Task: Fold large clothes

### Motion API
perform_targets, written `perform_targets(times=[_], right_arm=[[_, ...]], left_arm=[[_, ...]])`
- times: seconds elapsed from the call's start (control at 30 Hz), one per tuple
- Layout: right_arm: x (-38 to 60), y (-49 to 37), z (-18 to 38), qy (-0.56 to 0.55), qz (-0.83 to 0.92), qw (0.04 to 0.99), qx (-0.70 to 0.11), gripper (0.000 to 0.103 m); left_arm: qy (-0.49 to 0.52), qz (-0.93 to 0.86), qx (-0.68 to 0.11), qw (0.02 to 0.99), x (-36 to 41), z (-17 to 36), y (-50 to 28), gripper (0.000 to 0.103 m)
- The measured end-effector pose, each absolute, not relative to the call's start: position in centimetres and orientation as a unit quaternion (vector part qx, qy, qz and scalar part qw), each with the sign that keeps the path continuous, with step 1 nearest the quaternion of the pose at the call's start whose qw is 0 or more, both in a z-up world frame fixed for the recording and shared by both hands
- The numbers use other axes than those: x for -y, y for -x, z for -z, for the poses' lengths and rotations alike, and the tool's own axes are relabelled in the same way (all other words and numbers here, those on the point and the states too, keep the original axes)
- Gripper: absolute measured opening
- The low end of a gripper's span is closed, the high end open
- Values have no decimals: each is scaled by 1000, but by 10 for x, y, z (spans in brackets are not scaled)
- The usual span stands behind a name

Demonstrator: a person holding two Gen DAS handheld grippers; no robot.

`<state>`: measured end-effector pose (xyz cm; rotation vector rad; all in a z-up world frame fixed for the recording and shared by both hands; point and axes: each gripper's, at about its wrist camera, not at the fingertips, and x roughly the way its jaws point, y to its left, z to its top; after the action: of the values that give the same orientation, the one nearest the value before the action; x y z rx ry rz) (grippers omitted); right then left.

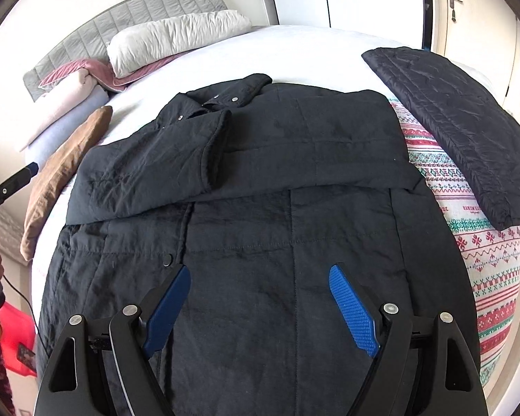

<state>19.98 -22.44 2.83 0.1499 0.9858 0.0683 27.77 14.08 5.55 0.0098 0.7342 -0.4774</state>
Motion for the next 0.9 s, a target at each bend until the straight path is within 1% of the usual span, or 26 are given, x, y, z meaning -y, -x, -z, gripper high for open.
perform_targets(times=[0.13, 0.27, 0.37, 0.47, 0.53, 0.6, 0.63, 0.67, 0.7, 0.73, 0.77, 0.83, 0.9], right_arm=[[225, -205, -39, -95, -76, 865, -487, 84], [217, -240, -50, -96, -102, 844, -518, 84], [207, -281, -47, -103, -110, 833, -532, 84], [203, -328, -28, -124, -104, 835, -527, 84], [199, -357, -8, -136, -94, 836, -523, 84], [194, -382, 13, -164, -93, 832, -522, 81], [191, -391, 22, -180, -98, 831, -517, 73], [187, -400, 29, -192, -107, 829, -514, 58], [180, -405, 36, -200, -119, 825, -515, 49], [172, -409, 38, -189, -129, 825, -517, 30], [168, -412, 33, -167, -130, 837, -505, 19], [167, -404, 15, -154, -150, 855, -471, 11], [174, -386, -7, -159, -164, 871, -436, 9]], left_arm=[[2, 158, -387, 909, -186, -29, -309, 53], [50, 121, -422, 897, -214, 1, -354, 53], [111, 109, -422, 893, -227, 18, -377, 53], [164, 114, -402, 893, -229, 25, -383, 53], [170, 111, -391, 897, -225, 27, -384, 49], [166, 107, -386, 901, -221, 27, -383, 33], [163, 105, -385, 903, -219, 29, -384, 31], [158, 104, -381, 905, -217, 28, -383, 26], [152, 104, -377, 908, -215, 26, -382, 24], [147, 103, -372, 911, -214, 24, -382, 23], [145, 105, -366, 913, -213, 20, -381, 21], [146, 112, -357, 916, -211, 16, -380, 21], [144, 122, -353, 916, -208, 14, -381, 21]])
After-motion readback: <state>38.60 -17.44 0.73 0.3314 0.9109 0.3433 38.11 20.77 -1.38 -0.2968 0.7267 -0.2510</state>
